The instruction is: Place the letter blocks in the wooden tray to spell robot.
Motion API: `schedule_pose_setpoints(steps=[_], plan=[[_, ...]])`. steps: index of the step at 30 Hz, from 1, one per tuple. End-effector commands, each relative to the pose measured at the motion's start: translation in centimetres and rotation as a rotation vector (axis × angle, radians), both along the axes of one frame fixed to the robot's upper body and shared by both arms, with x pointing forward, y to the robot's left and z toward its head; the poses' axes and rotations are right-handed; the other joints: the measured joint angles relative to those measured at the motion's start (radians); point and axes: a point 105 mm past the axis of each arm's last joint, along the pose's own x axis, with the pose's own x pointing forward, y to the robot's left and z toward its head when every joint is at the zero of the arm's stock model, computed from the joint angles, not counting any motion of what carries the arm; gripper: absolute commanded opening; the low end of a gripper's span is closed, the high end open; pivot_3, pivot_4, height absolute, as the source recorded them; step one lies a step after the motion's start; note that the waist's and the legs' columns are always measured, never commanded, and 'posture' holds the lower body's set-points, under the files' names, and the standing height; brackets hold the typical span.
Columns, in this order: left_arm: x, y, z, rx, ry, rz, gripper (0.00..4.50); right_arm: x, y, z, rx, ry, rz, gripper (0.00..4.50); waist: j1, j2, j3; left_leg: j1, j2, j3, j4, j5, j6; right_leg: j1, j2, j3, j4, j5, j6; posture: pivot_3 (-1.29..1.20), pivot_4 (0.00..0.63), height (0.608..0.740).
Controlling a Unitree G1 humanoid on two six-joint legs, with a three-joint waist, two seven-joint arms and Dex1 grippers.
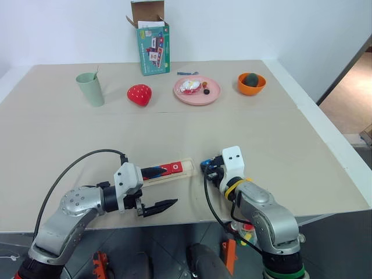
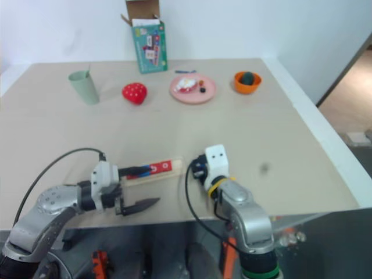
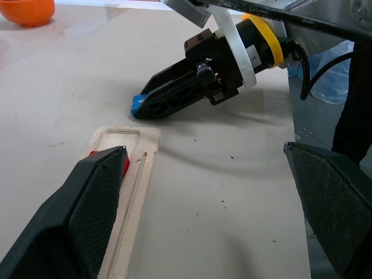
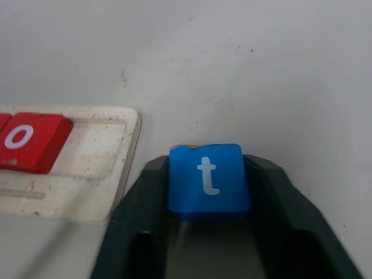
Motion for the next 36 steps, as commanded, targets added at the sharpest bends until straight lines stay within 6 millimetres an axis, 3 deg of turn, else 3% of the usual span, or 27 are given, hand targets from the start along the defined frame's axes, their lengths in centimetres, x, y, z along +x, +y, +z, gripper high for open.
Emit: schedule_pose_setpoints(steps=[1,4,9,12,15,18,22,26,32,33,36], plan=[[-0.3,0.0,0.7,0.007,-0.043,-0.005,4.50,0.5,-1.2,3.3,0.036,-0.103,-0.044,3.32,0.000,0.000,0.000,0.000,0.000,0.000,0.000,0.000,0.000,0.000,0.000,0.000,0.000,0.000,0.000,0.00,0.150,0.740],[-0.2,0.0,0.6,0.004,-0.040,-0.002,4.50,0.8,-2.1,5.6,0.052,-0.137,-0.038,4.39,0.000,0.000,0.000,-0.001,0.000,0.000,0.000,0.000,0.000,-0.001,0.000,0.000,0.000,0.000,0.000,0.00,0.150,0.740],[0.1,-0.2,0.5,0.004,-0.040,-0.018,4.50,2.2,-1.7,9.4,-0.018,-0.187,0.259,4.48,-0.001,0.001,0.001,-0.001,0.000,0.000,0.000,0.000,0.000,0.000,0.000,0.000,0.000,0.000,0.000,0.00,0.150,0.740],[0.4,-0.4,0.5,0.003,-0.046,-0.034,4.50,3.1,-1.6,8.6,-0.161,-0.182,0.552,4.48,-0.001,0.000,0.000,0.000,0.000,0.000,0.000,0.000,0.000,0.001,0.000,-0.001,-0.001,0.000,0.000,0.00,0.150,0.740],[0.5,-0.6,0.4,0.011,-0.055,-0.050,4.50,2.9,-2.1,5.6,-0.363,-0.101,0.867,4.48,-0.002,0.000,0.001,0.002,0.000,0.000,-0.001,-0.001,0.002,0.002,0.000,-0.001,-0.002,0.000,0.000,0.00,0.150,0.740],[0.5,-0.6,0.5,0.015,-0.061,-0.057,4.50,2.8,-2.6,3.4,-0.419,-0.027,1.080,4.48,-0.003,0.000,0.001,0.001,0.000,0.001,-0.003,-0.002,0.003,0.001,0.001,0.000,-0.002,-0.001,0.000,0.00,0.150,0.740],[0.1,-0.6,0.8,0.011,-0.070,-0.052,4.50,4.3,-3.0,2.1,-0.527,-0.009,1.184,4.48,-0.008,0.000,0.001,0.001,0.000,0.002,-0.003,-0.002,0.004,0.000,0.001,0.001,-0.002,-0.001,-0.001,0.00,0.150,0.740],[-0.2,-0.2,0.7,0.016,-0.070,-0.017,4.50,6.0,-2.2,2.9,-0.505,-0.027,1.179,4.48,-0.009,0.000,0.001,0.001,0.000,0.002,-0.002,-0.002,0.004,0.000,0.000,0.002,-0.001,0.000,-0.001,0.00,0.150,0.740],[-0.5,0.2,0.6,0.021,-0.069,0.015,4.50,5.5,-2.0,1.9,-0.505,-0.012,1.245,4.48,-0.002,0.000,0.002,0.001,0.000,0.001,-0.002,-0.002,0.004,0.001,-0.001,0.000,-0.001,0.000,-0.002,0.00,0.150,0.740],[-0.5,0.2,0.6,0.020,-0.069,0.017,4.50,5.4,-2.0,1.6,-0.507,-0.009,1.258,4.23,-0.001,0.000,0.002,0.001,0.000,0.001,-0.002,-0.002,0.004,0.001,-0.001,0.000,-0.001,0.000,-0.003,0.00,0.150,0.740],[-0.6,0.2,0.6,0.023,-0.066,0.019,4.50,5.2,-2.4,1.4,-0.496,0.006,1.262,4.23,0.000,0.000,0.001,0.001,-0.001,0.002,-0.002,-0.002,0.004,0.001,-0.003,0.001,-0.001,0.001,-0.003,0.00,0.150,0.740]])
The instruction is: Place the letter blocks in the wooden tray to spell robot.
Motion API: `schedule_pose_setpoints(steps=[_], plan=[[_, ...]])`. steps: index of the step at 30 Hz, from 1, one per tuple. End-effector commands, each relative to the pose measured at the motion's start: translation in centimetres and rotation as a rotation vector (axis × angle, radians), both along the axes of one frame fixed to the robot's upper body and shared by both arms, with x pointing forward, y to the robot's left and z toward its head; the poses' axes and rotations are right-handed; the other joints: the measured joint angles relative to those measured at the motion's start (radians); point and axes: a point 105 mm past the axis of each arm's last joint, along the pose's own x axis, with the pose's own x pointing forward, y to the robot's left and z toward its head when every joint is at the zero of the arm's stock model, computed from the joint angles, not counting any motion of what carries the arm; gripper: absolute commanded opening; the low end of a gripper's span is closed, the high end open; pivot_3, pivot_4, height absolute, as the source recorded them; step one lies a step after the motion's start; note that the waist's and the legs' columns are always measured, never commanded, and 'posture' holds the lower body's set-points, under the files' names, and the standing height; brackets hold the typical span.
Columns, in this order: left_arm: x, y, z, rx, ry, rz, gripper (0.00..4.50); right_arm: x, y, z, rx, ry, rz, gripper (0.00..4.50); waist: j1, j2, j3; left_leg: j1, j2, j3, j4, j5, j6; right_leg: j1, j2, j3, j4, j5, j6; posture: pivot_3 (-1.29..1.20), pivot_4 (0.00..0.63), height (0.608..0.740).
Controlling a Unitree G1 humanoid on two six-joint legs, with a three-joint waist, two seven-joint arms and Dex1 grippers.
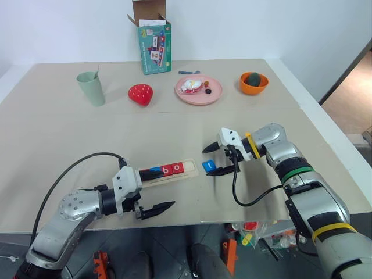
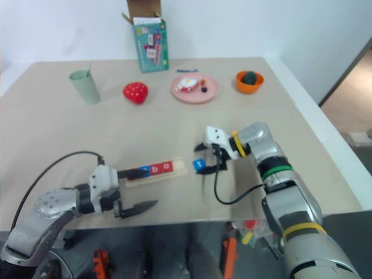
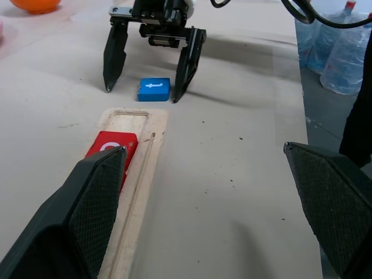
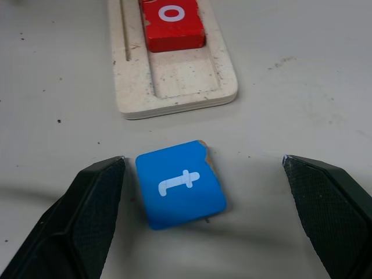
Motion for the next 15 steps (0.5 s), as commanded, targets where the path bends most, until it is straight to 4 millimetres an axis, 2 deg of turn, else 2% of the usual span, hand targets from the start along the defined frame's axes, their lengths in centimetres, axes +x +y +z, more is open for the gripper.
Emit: schedule_pose_setpoints(steps=[1,4,10,15], plan=[[-0.5,-0.2,1.1,0.001,-0.048,-0.010,4.50,-0.3,-0.5,0.0,-0.010,0.010,0.029,4.23,0.000,0.000,0.000,0.000,0.000,0.000,0.000,0.000,0.000,0.000,0.000,0.000,0.000,0.000,0.000,0.00,0.150,0.740],[-0.4,-0.2,0.9,0.004,-0.046,-0.010,4.50,-0.4,-0.7,0.0,-0.002,0.014,0.029,4.23,0.000,0.000,0.000,0.000,0.000,0.000,0.000,0.000,0.000,0.000,0.000,0.000,0.000,0.000,0.000,0.00,0.150,0.740],[-0.3,-0.4,0.8,0.006,-0.041,-0.019,4.50,-0.3,0.0,1.2,0.129,0.109,-0.028,4.23,0.000,0.000,0.000,0.001,0.000,-0.001,0.000,0.000,0.000,0.000,0.000,-0.001,0.001,0.000,0.000,0.00,0.150,0.740],[-0.2,-0.4,0.6,0.020,-0.041,-0.033,4.50,-1.1,-0.6,0.5,0.105,0.065,0.027,4.23,0.001,0.000,0.000,0.001,0.000,-0.001,0.001,0.001,-0.001,0.001,0.000,-0.001,0.001,0.000,0.000,0.00,0.150,0.740]])
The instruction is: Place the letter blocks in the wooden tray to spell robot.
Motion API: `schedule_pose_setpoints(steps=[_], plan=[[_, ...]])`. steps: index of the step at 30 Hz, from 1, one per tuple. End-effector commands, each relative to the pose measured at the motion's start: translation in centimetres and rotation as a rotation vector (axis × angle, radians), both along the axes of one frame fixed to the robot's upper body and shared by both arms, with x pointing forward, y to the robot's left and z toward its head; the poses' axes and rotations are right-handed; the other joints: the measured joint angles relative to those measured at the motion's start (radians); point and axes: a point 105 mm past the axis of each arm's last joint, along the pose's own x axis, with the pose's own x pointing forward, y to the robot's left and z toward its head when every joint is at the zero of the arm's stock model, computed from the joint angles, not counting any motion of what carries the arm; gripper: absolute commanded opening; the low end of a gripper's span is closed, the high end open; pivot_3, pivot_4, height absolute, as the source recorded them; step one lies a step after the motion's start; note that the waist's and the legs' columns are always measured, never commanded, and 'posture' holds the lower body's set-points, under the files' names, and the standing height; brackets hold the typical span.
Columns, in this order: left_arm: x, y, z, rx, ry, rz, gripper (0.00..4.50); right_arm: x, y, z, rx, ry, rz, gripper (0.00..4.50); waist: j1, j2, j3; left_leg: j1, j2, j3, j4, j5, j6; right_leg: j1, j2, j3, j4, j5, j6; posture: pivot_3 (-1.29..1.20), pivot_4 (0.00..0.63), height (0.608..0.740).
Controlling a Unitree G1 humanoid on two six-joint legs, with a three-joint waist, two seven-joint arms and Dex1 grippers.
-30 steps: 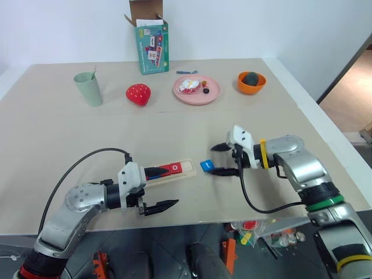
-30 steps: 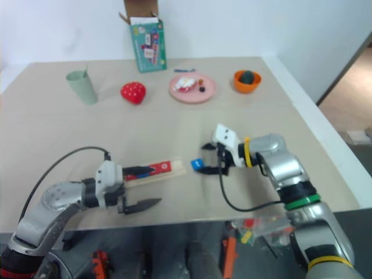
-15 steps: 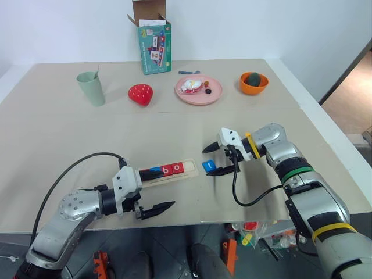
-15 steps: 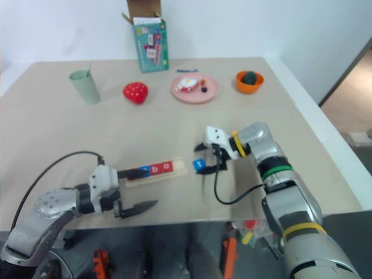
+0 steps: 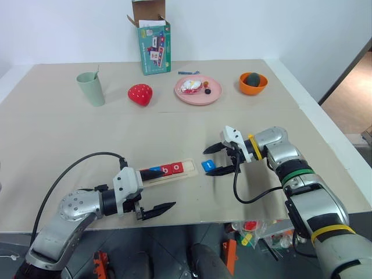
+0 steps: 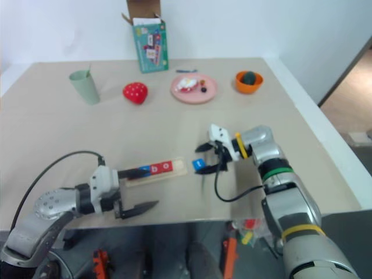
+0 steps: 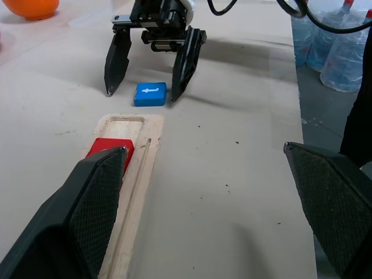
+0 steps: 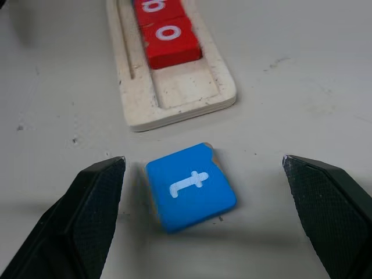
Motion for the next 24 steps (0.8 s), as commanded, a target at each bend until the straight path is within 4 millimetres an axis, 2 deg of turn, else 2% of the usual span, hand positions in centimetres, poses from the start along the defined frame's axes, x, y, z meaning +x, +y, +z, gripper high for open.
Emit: schedule_pose_setpoints(steps=[1,12,24], plan=[[0.0,-0.2,0.4,0.013,-0.026,-0.028,4.50,-1.0,-0.3,0.6,0.019,-0.043,0.088,4.23,0.000,0.000,0.000,0.000,0.000,0.000,0.000,0.000,0.000,0.000,0.000,0.000,0.000,0.000,0.000,0.00,0.150,0.740],[0.2,-0.2,0.1,0.020,-0.020,-0.038,4.50,-2.4,-1.1,-0.6,-0.027,-0.067,0.124,4.23,0.000,0.000,0.000,0.000,0.000,0.000,0.001,0.000,0.000,0.000,0.000,0.000,0.001,0.000,0.001,0.00,0.150,0.740],[0.4,-0.3,-0.2,0.023,-0.011,-0.048,4.50,-4.1,-1.5,-1.5,-0.031,0.004,0.129,4.23,0.000,0.000,0.000,0.001,0.000,-0.001,0.003,0.000,0.000,0.002,0.000,-0.001,0.001,0.000,0.001,0.00,0.150,0.740]])
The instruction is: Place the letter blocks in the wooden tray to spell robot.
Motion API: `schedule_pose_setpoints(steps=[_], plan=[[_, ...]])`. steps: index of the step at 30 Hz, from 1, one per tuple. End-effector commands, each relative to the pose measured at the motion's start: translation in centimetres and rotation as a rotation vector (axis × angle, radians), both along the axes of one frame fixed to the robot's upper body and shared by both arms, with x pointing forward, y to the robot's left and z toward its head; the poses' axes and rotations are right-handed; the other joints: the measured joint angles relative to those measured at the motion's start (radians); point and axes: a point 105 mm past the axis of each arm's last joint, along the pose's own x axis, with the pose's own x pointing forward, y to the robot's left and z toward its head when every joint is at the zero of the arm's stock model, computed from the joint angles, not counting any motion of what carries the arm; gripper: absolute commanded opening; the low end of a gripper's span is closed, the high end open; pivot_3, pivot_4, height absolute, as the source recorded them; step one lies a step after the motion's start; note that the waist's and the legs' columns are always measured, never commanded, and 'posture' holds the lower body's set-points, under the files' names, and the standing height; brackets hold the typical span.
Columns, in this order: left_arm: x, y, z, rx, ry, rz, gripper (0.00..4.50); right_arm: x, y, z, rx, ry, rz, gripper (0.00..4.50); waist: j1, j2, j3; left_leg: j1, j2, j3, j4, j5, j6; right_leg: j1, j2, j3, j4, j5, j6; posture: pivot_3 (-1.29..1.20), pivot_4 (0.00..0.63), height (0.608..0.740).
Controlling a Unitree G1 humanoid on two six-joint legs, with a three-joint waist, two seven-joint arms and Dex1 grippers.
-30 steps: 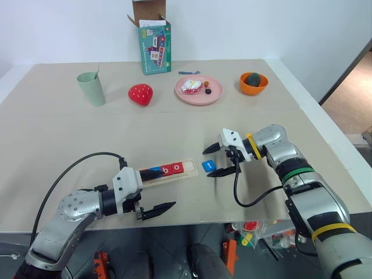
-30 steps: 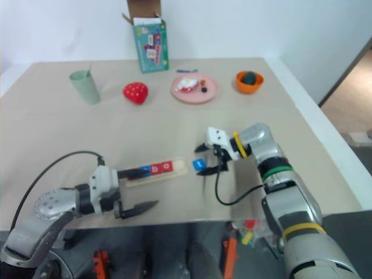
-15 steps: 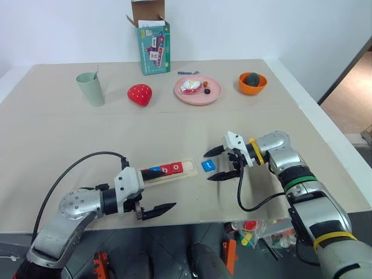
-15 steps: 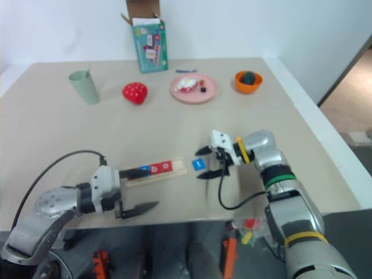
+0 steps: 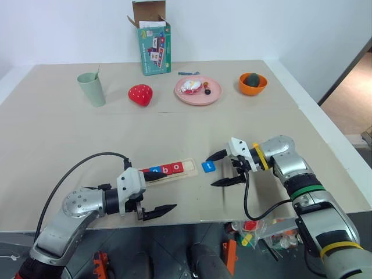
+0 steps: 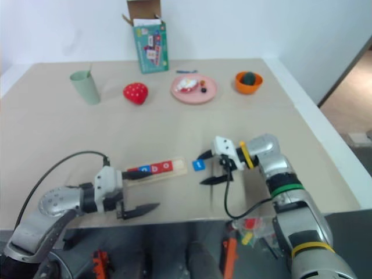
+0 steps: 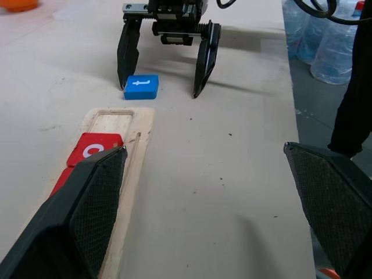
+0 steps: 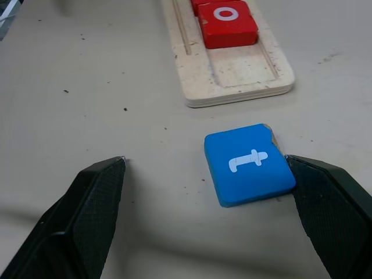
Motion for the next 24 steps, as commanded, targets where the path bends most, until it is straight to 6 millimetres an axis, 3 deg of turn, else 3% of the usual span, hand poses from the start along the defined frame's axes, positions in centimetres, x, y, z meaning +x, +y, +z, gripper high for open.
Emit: schedule_pose_setpoints(steps=[1,14,16,17,24], plan=[[0.1,0.0,0.4,-0.004,-0.028,-0.008,4.50,-1.7,-0.5,-0.5,-0.021,0.077,0.043,4.23,0.000,0.000,0.000,0.000,0.000,0.000,0.000,0.000,0.000,0.000,0.000,0.000,0.000,0.000,0.000,0.00,0.150,0.740],[0.2,0.4,0.4,-0.011,-0.030,0.009,4.50,-1.4,1.0,0.0,0.061,0.116,-0.009,4.23,0.000,0.000,0.000,0.002,0.000,0.000,0.001,0.000,0.000,0.001,0.000,0.000,0.000,0.000,0.001,0.00,0.150,0.740],[0.2,0.4,0.4,-0.012,-0.031,0.010,4.50,-1.4,1.2,0.0,0.068,0.107,-0.007,3.77,0.000,0.000,0.000,0.002,0.000,0.000,0.001,0.000,0.000,0.002,0.000,0.000,0.000,0.000,0.001,0.00,0.150,0.740],[0.2,0.4,0.4,-0.012,-0.031,0.010,4.50,-1.5,1.2,-0.1,0.068,0.096,-0.006,3.33,-0.001,0.000,0.000,0.002,0.000,0.000,0.001,0.000,0.000,0.001,0.000,0.000,0.000,0.000,0.001,0.00,0.150,0.740],[0.2,0.6,0.3,-0.002,-0.039,0.013,4.50,-1.2,1.4,-0.2,0.076,0.080,-0.017,3.33,-0.001,0.000,0.000,0.002,0.001,0.000,0.001,0.000,0.000,0.001,0.002,0.001,0.000,0.000,0.001,0.00,0.150,0.740]])
